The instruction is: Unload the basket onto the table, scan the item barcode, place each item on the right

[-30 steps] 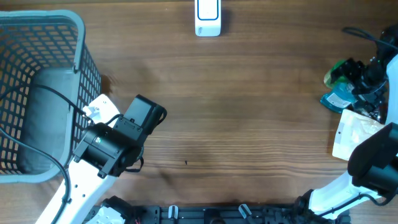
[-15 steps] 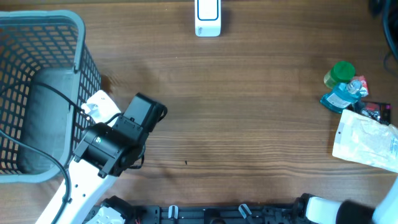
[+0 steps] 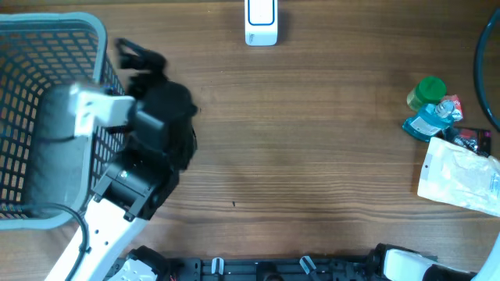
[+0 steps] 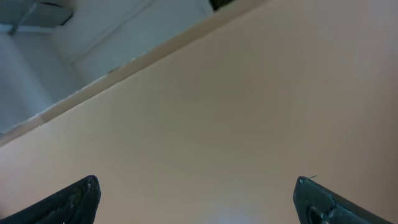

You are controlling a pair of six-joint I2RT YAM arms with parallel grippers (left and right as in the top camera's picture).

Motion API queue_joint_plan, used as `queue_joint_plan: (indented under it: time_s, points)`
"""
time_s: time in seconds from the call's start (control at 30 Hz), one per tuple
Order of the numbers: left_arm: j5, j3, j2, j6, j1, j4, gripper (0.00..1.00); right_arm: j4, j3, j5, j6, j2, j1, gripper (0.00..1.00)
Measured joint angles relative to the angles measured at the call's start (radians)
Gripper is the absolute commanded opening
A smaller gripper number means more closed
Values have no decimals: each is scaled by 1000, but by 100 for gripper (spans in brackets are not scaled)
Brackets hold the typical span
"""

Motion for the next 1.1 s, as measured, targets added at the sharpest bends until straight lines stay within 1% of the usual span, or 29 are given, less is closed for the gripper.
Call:
queue_joint_plan:
  time_s: [0.03, 0.07, 0.1, 0.13, 0.2, 0.27, 0.37, 0.4, 0.47, 0.53, 0.63, 0.7, 0.8, 0.9, 1.03, 1.1]
  points:
    - [-21, -1, 0, 14, 5, 32, 100, 6, 0, 14, -29, -2, 0, 100]
    - [-112, 2, 1, 35, 35, 128, 100, 16, 0, 27, -53, -3, 0, 100]
    - [-132, 0, 1, 83, 58, 187, 100, 25, 0, 42, -79, -7, 0, 100]
    - [-143, 1, 3, 153, 88, 237, 100, 35, -1, 58, -96, -11, 0, 100]
    - [-116, 2, 3, 308, 163, 270, 100, 55, -1, 106, -132, -23, 1, 100]
    - [1, 2, 3, 519, 242, 264, 100, 52, -1, 148, -165, -41, 1, 100]
    - [201, 1, 4, 815, 318, 233, 100, 2, -1, 187, -232, -71, 1, 100]
    - [249, 1, 5, 892, 333, 233, 100, -8, -3, 199, -250, -80, 2, 100]
    - [314, 1, 5, 1007, 354, 233, 100, -34, -16, 230, -278, -104, 2, 100]
    - [347, 1, -4, 1062, 371, 222, 100, -56, -32, 254, -306, -127, 2, 100]
    - [395, -1, -62, 1122, 400, 117, 100, -90, -89, 281, -365, -189, 2, 100]
    - [466, -1, -124, 1165, 418, 43, 100, -112, -145, 291, -395, -245, 2, 100]
    - [631, -1, -222, 1241, 470, -26, 100, -142, -243, 296, -411, -344, 2, 100]
    - [851, -1, -334, 1291, 587, -77, 100, -146, -403, 298, -412, -494, 2, 100]
    - [1051, -1, -452, 1316, 703, -140, 100, -114, -604, 302, -412, -700, 2, 100]
    - [1139, -4, -513, 1324, 741, -145, 100, -111, -690, 303, -412, -809, 2, 100]
